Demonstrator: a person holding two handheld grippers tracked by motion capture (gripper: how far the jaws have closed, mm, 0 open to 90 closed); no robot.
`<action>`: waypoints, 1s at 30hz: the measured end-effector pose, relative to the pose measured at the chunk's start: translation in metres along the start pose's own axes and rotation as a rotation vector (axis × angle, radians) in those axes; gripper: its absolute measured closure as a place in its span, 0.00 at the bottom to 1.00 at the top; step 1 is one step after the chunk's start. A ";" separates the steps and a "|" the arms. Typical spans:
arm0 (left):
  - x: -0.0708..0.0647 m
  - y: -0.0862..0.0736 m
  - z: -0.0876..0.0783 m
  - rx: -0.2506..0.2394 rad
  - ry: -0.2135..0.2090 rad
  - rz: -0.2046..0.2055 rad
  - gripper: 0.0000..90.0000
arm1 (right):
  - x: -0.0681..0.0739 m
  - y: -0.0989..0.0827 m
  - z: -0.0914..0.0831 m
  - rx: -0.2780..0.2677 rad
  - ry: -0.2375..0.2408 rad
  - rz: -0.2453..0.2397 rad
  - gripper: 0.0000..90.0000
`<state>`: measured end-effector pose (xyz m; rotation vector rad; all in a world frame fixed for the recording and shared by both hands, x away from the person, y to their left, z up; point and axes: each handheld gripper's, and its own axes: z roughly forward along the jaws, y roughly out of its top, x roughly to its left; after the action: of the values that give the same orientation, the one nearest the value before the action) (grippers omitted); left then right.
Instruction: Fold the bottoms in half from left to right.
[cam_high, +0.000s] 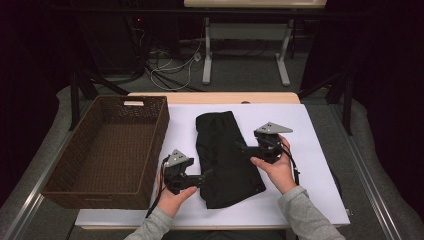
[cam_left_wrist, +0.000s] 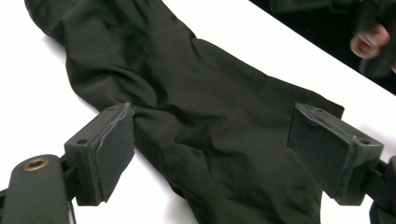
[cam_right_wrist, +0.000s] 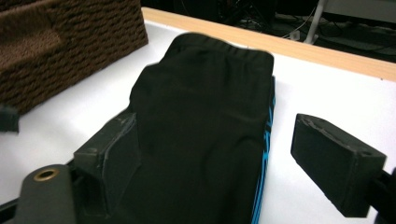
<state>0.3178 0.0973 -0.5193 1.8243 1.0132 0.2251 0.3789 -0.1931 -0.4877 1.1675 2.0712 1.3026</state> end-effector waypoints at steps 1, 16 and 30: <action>0.001 0.000 0.001 0.000 0.002 0.000 0.17 | 0.001 -0.003 -0.002 -0.002 -0.003 -0.002 0.17; 0.002 -0.005 0.003 0.010 -0.031 -0.003 0.03 | 0.011 -0.034 -0.023 0.023 -0.033 -0.061 0.16; 0.004 -0.010 0.001 0.019 -0.038 -0.010 0.03 | 0.008 -0.058 -0.042 0.024 -0.008 -0.030 0.26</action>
<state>0.3152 0.1008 -0.5296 1.8341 1.0009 0.1746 0.3195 -0.2201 -0.5183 1.1451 2.0958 1.2605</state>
